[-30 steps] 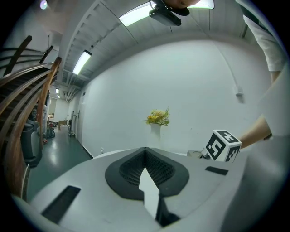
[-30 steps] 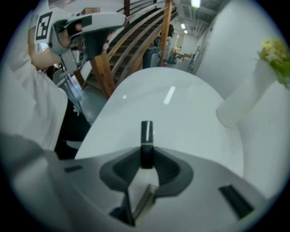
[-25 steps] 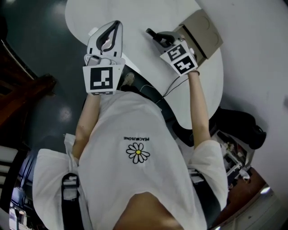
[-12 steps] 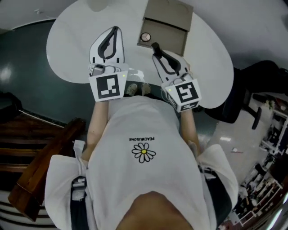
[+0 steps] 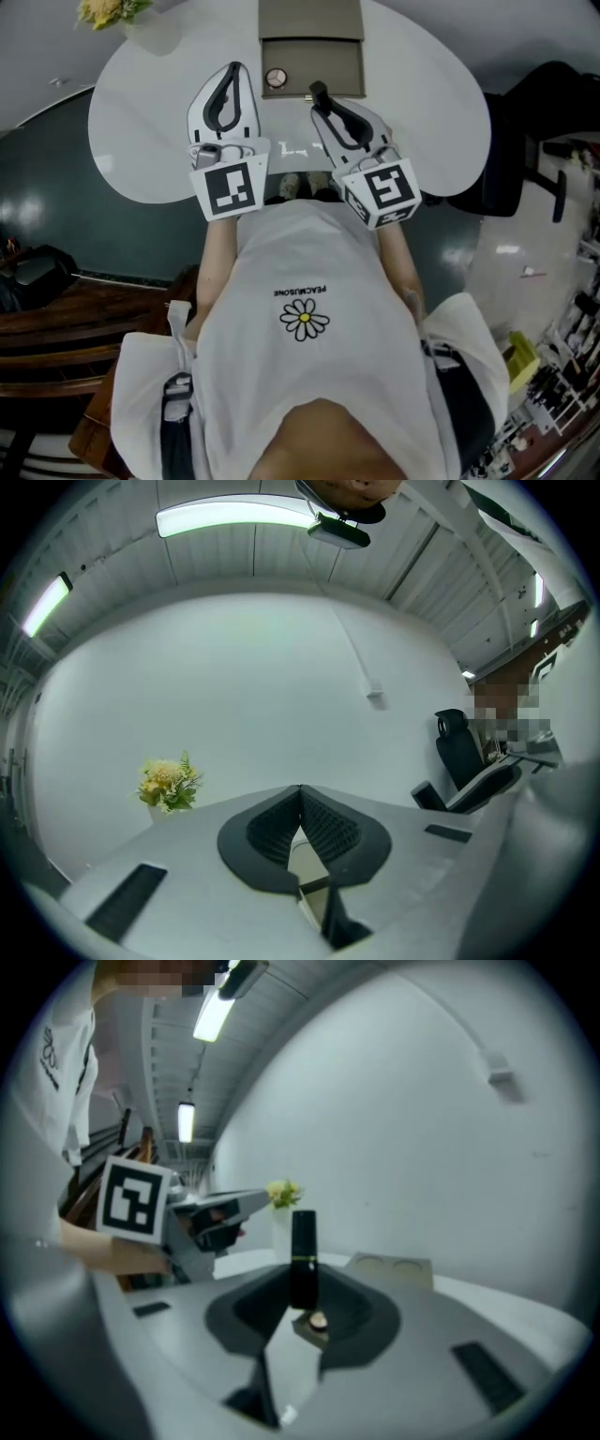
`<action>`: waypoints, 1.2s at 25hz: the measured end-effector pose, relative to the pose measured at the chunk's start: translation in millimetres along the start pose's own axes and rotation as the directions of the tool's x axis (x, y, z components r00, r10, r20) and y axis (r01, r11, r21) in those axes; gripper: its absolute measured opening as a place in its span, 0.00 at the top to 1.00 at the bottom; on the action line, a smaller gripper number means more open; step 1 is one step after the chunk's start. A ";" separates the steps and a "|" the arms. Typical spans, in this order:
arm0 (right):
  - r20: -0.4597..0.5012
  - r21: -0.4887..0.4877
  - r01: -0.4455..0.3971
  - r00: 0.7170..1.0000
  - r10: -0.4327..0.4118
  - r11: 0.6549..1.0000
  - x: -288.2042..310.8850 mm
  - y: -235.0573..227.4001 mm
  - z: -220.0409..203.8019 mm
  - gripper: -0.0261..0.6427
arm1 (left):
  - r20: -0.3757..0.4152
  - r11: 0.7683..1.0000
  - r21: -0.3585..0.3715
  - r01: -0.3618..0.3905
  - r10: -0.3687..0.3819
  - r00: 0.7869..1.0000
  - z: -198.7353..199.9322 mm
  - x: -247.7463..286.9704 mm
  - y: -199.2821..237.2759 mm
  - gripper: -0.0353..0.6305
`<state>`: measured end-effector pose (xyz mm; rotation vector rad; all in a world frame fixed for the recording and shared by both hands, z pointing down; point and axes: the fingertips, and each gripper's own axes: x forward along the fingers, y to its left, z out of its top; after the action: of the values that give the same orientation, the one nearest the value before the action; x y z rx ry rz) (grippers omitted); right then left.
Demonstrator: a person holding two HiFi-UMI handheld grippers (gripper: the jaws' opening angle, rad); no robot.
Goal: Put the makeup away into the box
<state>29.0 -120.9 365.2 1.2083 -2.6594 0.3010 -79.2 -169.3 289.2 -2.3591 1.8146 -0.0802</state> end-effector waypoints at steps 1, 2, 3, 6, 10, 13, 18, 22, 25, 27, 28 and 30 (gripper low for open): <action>-0.031 -0.016 0.014 0.999 -0.014 1.000 5.3 -4.7 -3.1 0.80 | -0.006 1.000 -0.002 -0.005 0.005 1.000 -2.0 -0.6 1.2 0.92; -0.073 -0.039 0.026 0.997 -0.029 0.999 12.5 -10.0 -7.4 0.80 | -0.014 1.000 -0.005 -0.013 0.013 1.000 -4.3 -1.5 3.0 0.92; -0.122 -0.065 0.034 0.992 -0.042 0.997 21.3 -15.9 -13.1 0.80 | -0.023 1.000 -0.010 -0.023 0.023 0.999 -7.1 -2.6 5.2 0.92; -0.299 -0.120 0.012 0.953 -0.048 0.993 56.2 -33.8 -38.3 0.80 | -0.057 0.998 -0.015 -0.059 0.058 0.997 -16.4 -9.1 14.0 0.92; -0.533 -0.082 -0.046 0.846 -0.004 0.996 114.6 -58.2 -80.0 0.80 | -0.081 0.995 -0.003 -0.104 0.103 0.991 -24.2 -16.1 29.5 0.92; -0.656 -0.065 -0.053 0.754 -0.002 0.996 147.7 -74.9 -108.3 0.80 | -0.105 0.988 -0.018 -0.153 0.150 0.983 -31.2 -25.5 38.7 0.92; -0.772 -0.077 -0.079 0.636 -0.009 0.994 178.2 -86.8 -133.0 0.80 | -0.131 0.971 -0.044 -0.233 0.226 0.965 -45.4 -40.3 56.7 0.92; -0.805 -0.070 -0.088 0.594 -0.005 0.994 190.5 -89.5 -147.3 0.80 | -0.141 0.959 -0.066 -0.274 0.263 0.954 -54.1 -48.5 64.4 0.92; -0.816 -0.064 -0.091 0.578 0.000 0.994 192.2 -89.5 -155.3 0.80 | -0.155 0.957 -0.057 -0.284 0.272 0.950 -54.2 -50.7 65.2 0.92; -0.818 -0.073 -0.102 0.576 -0.001 0.992 192.3 -88.7 -156.6 0.80 | -0.158 0.956 -0.052 -0.290 0.279 0.947 -52.1 -51.9 66.3 0.92; -0.819 -0.071 -0.107 0.574 0.003 0.992 192.7 -87.8 -157.0 0.80 | -0.157 0.955 -0.051 -0.293 0.282 0.947 -51.2 -52.7 66.8 0.92; -0.820 -0.055 -0.109 0.572 0.017 0.993 192.8 -86.3 -157.5 0.80 | -0.154 0.953 -0.052 -0.297 0.287 0.946 -50.2 -54.0 66.8 0.92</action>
<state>-13.8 -272.6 576.3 0.6659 -1.8439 0.5698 -164.2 -138.8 330.9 -2.1504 2.2538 -0.1532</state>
